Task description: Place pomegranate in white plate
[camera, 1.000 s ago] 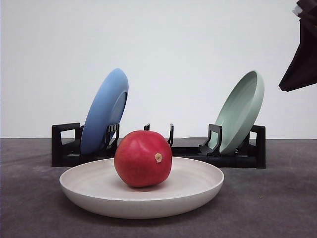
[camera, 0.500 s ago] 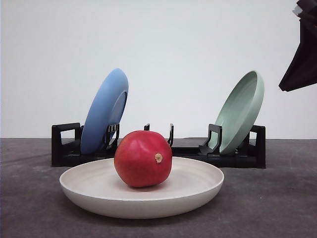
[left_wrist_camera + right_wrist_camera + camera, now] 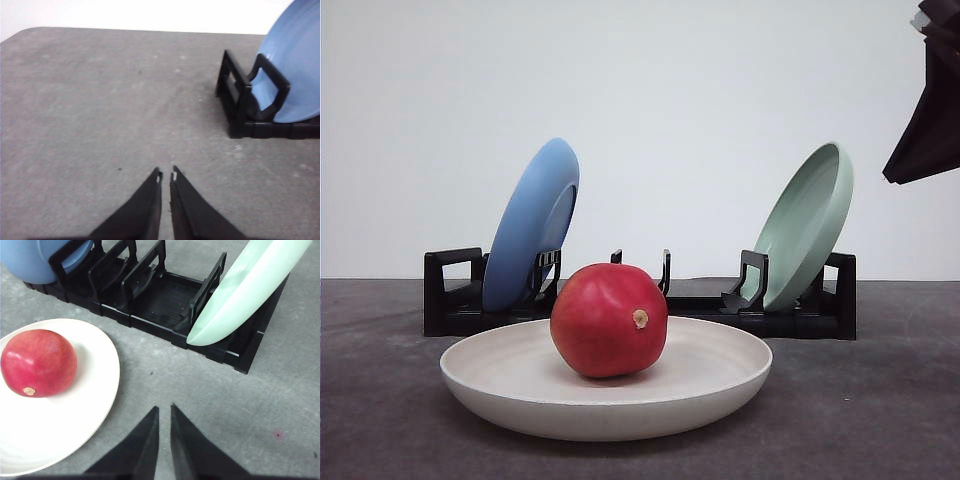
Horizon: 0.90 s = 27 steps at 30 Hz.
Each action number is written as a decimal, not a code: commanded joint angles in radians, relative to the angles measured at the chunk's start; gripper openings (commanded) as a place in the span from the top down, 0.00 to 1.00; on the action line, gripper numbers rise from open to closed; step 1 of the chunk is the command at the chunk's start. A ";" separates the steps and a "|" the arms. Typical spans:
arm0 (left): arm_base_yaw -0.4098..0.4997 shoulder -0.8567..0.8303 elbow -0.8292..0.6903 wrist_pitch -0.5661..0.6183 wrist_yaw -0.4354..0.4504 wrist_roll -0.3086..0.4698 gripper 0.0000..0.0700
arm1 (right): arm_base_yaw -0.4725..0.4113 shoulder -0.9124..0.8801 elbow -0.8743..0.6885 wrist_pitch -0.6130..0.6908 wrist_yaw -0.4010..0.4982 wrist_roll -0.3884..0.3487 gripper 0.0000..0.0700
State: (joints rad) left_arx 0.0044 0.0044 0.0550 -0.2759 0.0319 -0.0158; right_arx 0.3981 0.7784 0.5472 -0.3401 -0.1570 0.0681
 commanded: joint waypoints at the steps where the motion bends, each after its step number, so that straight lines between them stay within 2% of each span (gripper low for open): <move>1: -0.001 -0.001 -0.011 0.008 0.001 -0.003 0.98 | 0.004 0.003 0.006 0.008 0.001 0.007 0.95; 17: -0.001 0.000 -0.011 0.008 0.001 -0.004 0.98 | 0.004 0.003 0.006 0.011 0.001 0.006 0.95; 23: -0.001 0.000 -0.011 0.008 0.001 -0.003 0.98 | -0.018 -0.066 -0.012 -0.004 0.041 -0.089 0.95; 27: -0.001 0.000 -0.011 0.008 0.001 -0.004 0.98 | -0.075 -0.184 -0.078 0.007 0.061 -0.096 0.95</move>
State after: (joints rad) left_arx 0.0032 0.0044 0.0536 -0.2718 0.0315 -0.0158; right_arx 0.3274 0.6040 0.4791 -0.3425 -0.1010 -0.0083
